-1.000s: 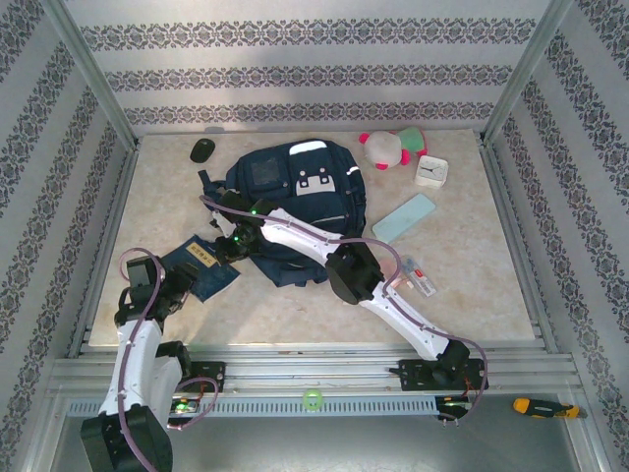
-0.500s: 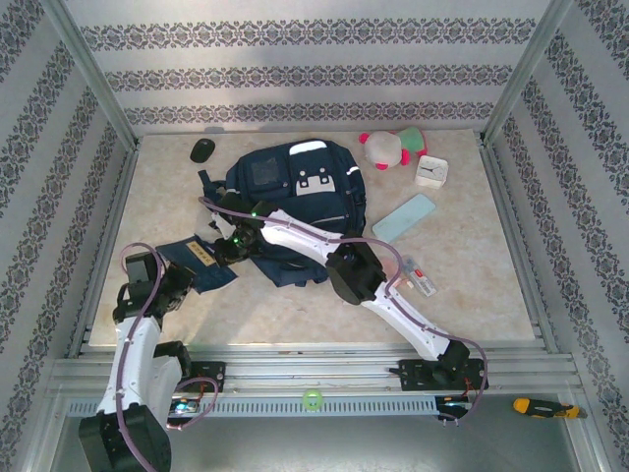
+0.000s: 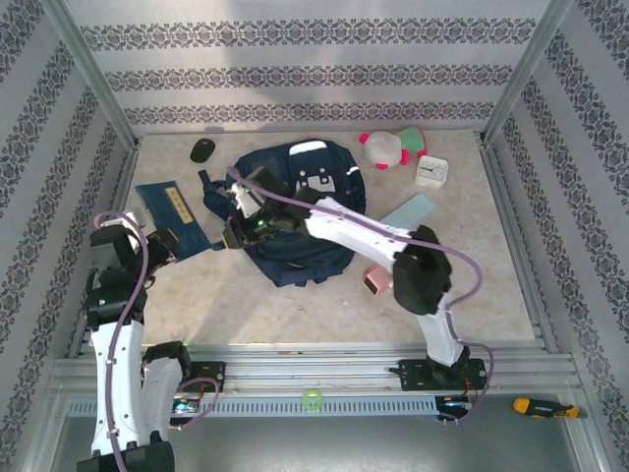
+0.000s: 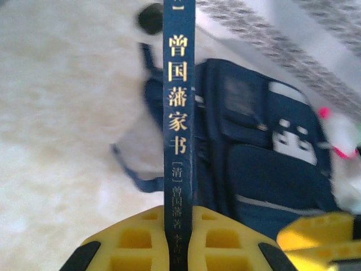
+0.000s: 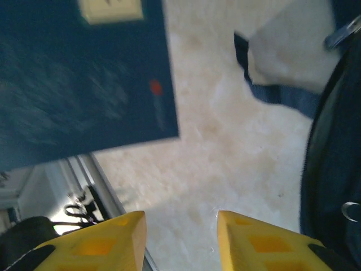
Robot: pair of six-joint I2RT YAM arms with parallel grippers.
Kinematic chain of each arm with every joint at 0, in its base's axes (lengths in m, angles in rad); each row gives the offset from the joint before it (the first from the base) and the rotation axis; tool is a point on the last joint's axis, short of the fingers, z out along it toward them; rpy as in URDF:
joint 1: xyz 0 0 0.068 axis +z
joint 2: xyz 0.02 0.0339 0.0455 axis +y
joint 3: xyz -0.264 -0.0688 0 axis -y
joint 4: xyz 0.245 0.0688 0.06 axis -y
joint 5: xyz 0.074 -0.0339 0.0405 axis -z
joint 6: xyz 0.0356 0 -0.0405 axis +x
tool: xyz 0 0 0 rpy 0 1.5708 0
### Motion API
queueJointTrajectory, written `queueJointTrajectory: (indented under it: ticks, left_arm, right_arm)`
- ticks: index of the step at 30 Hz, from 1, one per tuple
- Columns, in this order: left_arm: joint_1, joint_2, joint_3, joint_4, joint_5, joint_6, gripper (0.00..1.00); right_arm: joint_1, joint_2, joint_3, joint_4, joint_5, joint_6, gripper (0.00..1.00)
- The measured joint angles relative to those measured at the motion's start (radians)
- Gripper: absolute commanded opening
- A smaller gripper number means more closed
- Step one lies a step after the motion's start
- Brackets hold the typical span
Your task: Pack the student bag
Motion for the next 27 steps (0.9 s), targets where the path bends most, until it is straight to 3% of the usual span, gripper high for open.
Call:
queueJointTrajectory:
  ticks: [8, 11, 19, 21, 27]
  left_arm:
    - [-0.031, 0.135, -0.045, 0.393, 0.447, -0.063, 0.00]
    - [-0.079, 0.152, -0.051, 0.530, 0.544, -0.099, 0.00]
    - [-0.304, 0.194, -0.133, 0.892, 0.661, -0.191, 0.00]
    - [-0.332, 0.222, -0.151, 0.966, 0.667, -0.224, 0.00]
    - [-0.374, 0.254, -0.160, 1.092, 0.681, -0.290, 0.00]
  right_arm:
    - [-0.082, -0.383, -0.429, 0.272, 0.063, -0.058, 0.63]
    - [-0.109, -0.496, -0.559, 0.357, 0.062, -0.071, 0.69]
    - [-0.208, -0.707, -0.806, 0.613, -0.063, -0.034, 0.75]
    - [-0.235, -0.744, -0.844, 0.667, -0.084, 0.008, 0.79]
    - [-0.290, -0.779, -0.912, 0.789, -0.140, 0.114, 0.79]
